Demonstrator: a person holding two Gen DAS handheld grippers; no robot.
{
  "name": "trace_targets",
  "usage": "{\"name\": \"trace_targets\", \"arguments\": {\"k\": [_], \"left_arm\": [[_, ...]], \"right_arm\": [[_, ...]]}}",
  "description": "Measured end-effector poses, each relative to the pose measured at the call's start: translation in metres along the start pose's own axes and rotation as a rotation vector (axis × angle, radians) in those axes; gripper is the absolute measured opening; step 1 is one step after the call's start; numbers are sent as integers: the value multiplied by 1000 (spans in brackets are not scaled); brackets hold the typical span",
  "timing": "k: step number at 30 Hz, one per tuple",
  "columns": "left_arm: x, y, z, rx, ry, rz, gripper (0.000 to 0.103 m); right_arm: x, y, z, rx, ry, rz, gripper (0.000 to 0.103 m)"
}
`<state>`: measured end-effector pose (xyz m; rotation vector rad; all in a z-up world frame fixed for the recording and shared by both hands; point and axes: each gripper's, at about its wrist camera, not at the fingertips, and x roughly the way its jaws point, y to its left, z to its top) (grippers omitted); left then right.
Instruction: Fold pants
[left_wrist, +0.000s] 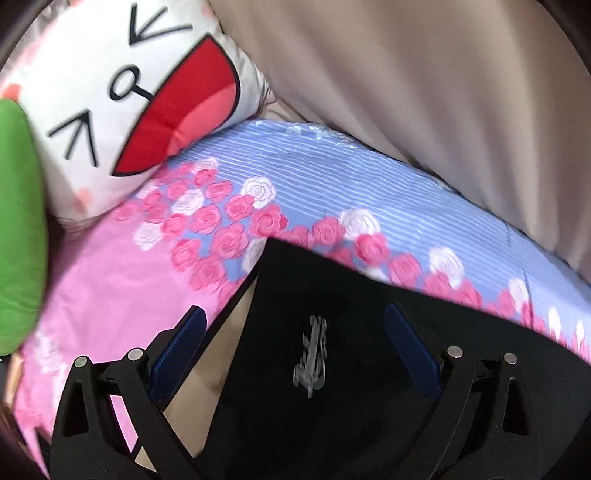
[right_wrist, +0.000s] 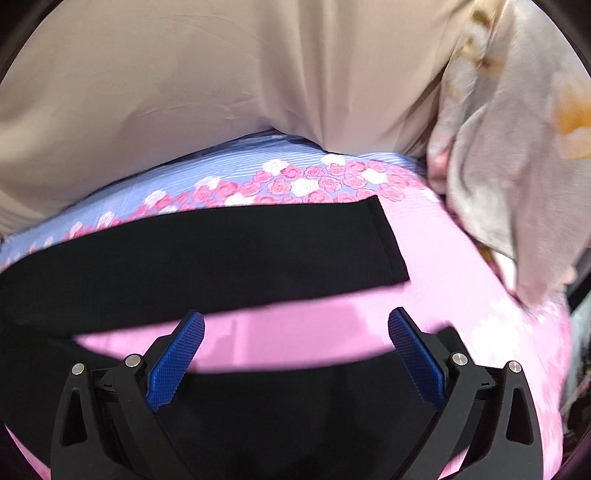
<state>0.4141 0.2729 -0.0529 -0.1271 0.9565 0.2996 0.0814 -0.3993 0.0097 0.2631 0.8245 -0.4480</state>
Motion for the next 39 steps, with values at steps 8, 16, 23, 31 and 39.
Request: {"name": "trace_targets", "arguments": {"k": [8,16,23,31,39], "left_arm": [[37,-15,8,64,75,-63,67],[22,-29,8,64,123,-115,16],[-37,-14,7,45,42,-186,11],[-177,41,-50,124,-99,-321,11],[-195,92,-162,177,5,-278,18]], "right_arm": [[87,-71,64,78,81,15,98],[150,-66,81,36,152,29,53],[110,-48,81,-27,11,26,9],[-25,-72,37,-44,-209,136,7],[-59,-89,-70,-92,-133,103,7]]}}
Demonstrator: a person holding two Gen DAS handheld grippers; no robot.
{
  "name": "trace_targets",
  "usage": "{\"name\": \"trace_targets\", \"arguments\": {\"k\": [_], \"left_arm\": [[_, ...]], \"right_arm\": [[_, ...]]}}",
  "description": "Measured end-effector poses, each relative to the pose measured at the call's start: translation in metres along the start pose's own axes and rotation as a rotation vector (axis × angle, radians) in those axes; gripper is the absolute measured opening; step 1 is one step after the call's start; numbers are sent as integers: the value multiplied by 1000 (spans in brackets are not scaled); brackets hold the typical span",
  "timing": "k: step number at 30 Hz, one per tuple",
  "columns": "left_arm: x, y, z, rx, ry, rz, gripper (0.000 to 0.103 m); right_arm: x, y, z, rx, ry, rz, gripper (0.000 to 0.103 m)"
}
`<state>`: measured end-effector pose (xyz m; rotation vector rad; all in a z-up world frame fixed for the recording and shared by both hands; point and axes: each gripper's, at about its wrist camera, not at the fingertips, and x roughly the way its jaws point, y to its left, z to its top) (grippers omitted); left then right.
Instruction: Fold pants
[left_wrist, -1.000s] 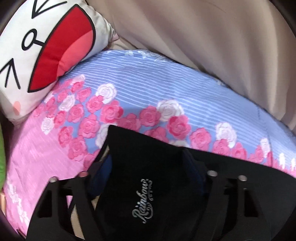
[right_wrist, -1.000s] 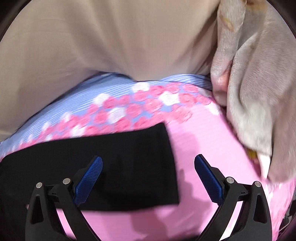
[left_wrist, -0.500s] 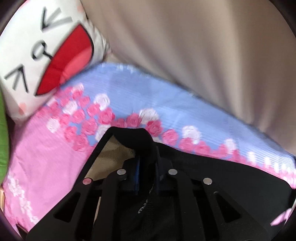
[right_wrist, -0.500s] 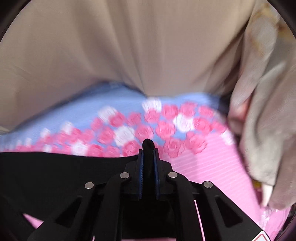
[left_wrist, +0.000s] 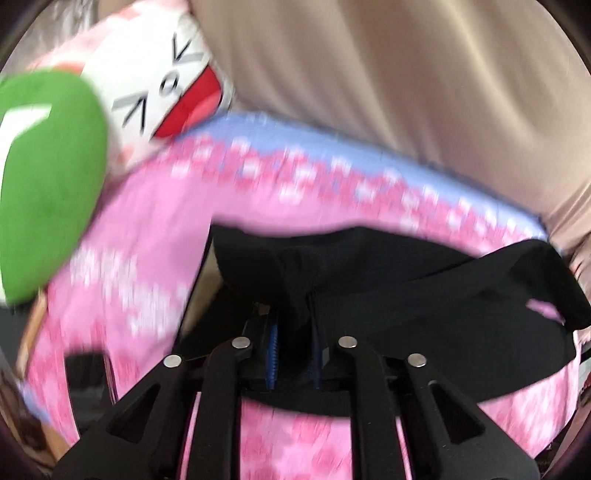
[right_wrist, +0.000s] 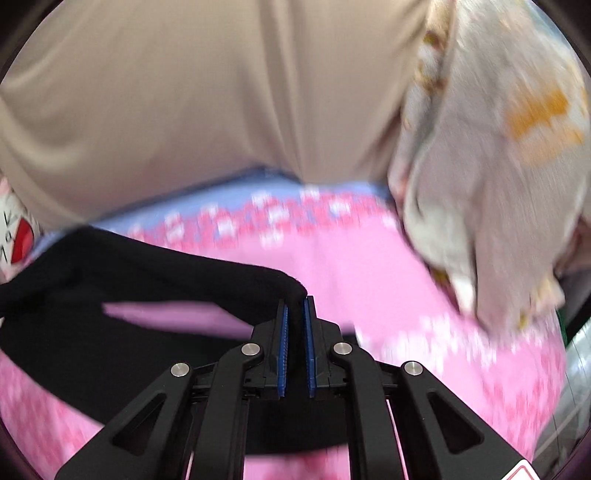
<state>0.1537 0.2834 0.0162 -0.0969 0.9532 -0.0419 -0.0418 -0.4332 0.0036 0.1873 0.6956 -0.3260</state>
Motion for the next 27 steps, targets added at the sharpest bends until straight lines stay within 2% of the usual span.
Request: {"name": "trace_targets", "arguments": {"k": [1,2,4,6,7,8,9,10,12,15,16,18,19,21,22,23,25,26,27], "left_arm": [[4,-3,-16,11,20,13,24],[7,-3,-24,4,25,9,35],[2,-1,-40,-46,11,18,50],[-11,2,-50,-131,-39,-29,71],[-18,6,-54,-200,-61,-80,86],[-22,4,-57,-244,-74,-117,90],[-26,4,-61,-286,-83,-159,90],[-25,1,-63,-314,-75,-190,91],[-16,-7,-65,-351,-63,-245,91],[18,-15,-64,-389,37,-303,91],[31,-13,-61,-433,67,-333,91],[46,-9,-54,-479,82,-388,91],[54,-7,-49,-497,89,-408,89],[72,-6,-40,-525,113,-408,73],[76,-7,-38,-528,118,-403,56],[83,-8,-34,-523,126,-409,34],[92,-6,-30,-531,157,-427,14],[92,-1,-28,-543,159,-433,5],[91,2,-27,-541,158,-435,5]], "right_arm": [[2,-1,-10,1,23,-3,7],[5,-2,-19,5,42,-10,7],[10,-5,-36,11,80,-46,8],[5,-7,-49,23,88,-83,11],[4,-9,-51,32,86,-89,11],[1,-10,-52,47,79,-90,13],[-6,-11,-53,70,66,-96,19],[-11,-14,-53,87,52,-96,30],[-31,-16,-57,138,-6,-104,40],[-50,-10,-59,165,-40,-64,42],[-55,-3,-60,160,-44,-49,44],[-62,12,-65,146,-35,2,48],[-62,17,-66,146,-28,35,50],[-57,28,-71,174,-1,123,53],[-52,33,-73,191,18,165,58],[-46,38,-75,210,43,201,58],[-29,49,-77,239,102,252,59],[-23,53,-77,246,122,263,59],[-15,56,-75,259,136,264,59]]}}
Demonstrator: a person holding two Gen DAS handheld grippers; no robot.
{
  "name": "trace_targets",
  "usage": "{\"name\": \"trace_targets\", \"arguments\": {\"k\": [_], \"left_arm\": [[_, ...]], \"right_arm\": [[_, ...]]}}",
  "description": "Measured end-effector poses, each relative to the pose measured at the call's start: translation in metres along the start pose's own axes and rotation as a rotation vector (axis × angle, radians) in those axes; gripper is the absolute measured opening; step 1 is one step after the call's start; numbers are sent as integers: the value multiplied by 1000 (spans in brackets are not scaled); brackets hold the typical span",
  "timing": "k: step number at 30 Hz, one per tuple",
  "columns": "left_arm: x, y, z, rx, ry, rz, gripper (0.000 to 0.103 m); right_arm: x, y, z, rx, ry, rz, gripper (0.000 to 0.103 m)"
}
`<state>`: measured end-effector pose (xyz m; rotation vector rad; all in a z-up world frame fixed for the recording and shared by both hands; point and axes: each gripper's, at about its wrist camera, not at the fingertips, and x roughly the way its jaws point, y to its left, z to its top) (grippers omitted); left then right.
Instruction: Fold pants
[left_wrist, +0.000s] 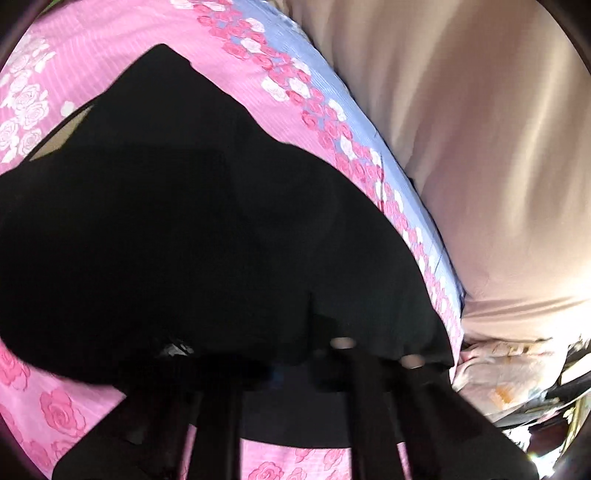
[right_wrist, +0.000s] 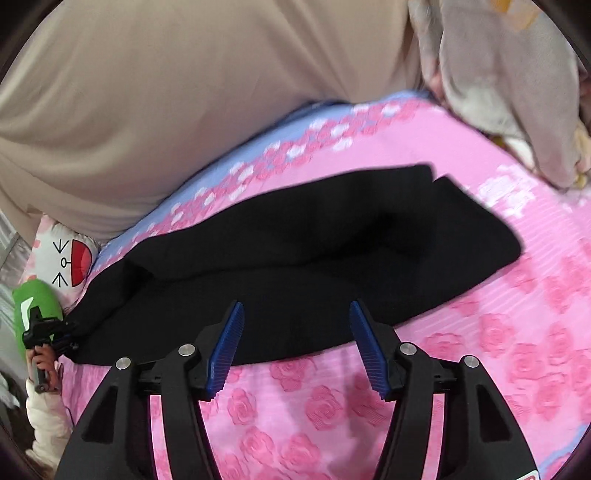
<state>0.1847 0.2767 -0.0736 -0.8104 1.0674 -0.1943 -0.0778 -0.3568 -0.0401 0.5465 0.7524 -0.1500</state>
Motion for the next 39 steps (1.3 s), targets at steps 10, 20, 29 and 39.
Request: {"name": "trace_targets", "arguments": {"k": [10,20,29,39], "left_arm": [[-15,-25,16,109,-17,38,3],[-43,-29,17,230,-22,161,4],[-29,12,3,144,21,185,4],[-28,8,3,146,22,227,4]], "right_arm": [[43,-44,79,235,-52,-27,5],[1,-80,81,173,-57,-71,5],[23,-112,44,310,-1,26,21],[-39,-47,93,5,-216,-45,5]]}}
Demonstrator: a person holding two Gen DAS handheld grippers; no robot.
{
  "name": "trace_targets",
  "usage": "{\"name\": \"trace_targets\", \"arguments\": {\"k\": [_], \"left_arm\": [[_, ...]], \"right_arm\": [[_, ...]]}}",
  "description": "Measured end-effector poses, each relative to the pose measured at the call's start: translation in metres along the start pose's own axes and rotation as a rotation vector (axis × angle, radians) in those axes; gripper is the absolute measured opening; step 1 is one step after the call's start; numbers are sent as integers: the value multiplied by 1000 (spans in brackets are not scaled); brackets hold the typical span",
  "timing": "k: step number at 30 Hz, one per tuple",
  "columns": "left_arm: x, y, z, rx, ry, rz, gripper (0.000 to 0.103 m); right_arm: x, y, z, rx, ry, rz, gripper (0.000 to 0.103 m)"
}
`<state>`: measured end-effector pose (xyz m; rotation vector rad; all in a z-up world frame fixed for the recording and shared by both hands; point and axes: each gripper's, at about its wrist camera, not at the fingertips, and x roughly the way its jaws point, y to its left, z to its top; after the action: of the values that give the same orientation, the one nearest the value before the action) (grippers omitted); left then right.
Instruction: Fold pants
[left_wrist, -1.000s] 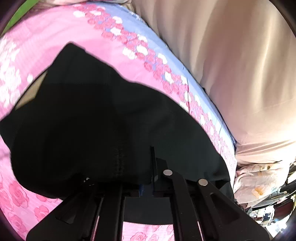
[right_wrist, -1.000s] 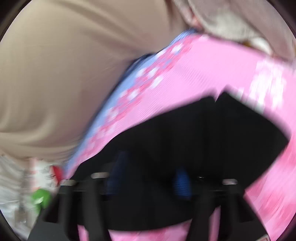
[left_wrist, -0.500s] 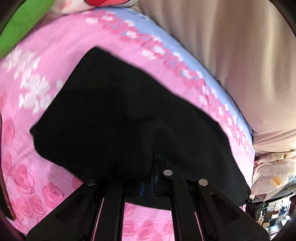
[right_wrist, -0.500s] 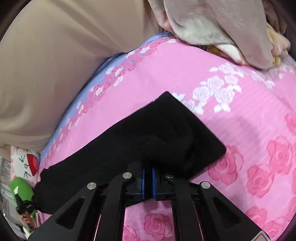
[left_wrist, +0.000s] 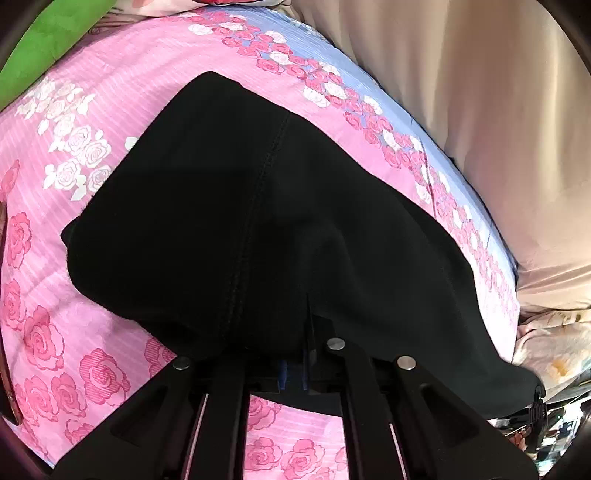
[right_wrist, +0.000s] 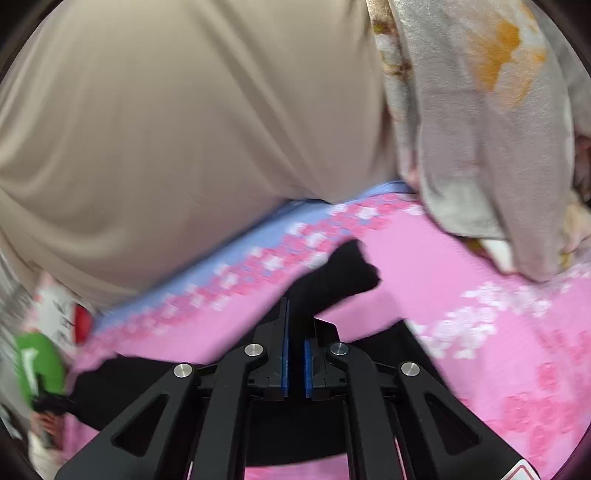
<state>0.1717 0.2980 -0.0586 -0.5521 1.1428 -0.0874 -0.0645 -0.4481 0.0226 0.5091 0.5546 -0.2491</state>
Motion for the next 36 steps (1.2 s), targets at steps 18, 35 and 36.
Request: {"name": "trace_targets", "arguments": {"k": [18,35,36], "left_arm": [[7,4,-1,56,44,-51,9],[-23,38,-14,176,122,75,17],[-28,42,-17,176,102,72,22]], "right_arm": [[-8,21,-77,-7,95,-127,32],[71,239,-161,-386,342,150,46],[73,245,-161,-399,345,157,46]]}}
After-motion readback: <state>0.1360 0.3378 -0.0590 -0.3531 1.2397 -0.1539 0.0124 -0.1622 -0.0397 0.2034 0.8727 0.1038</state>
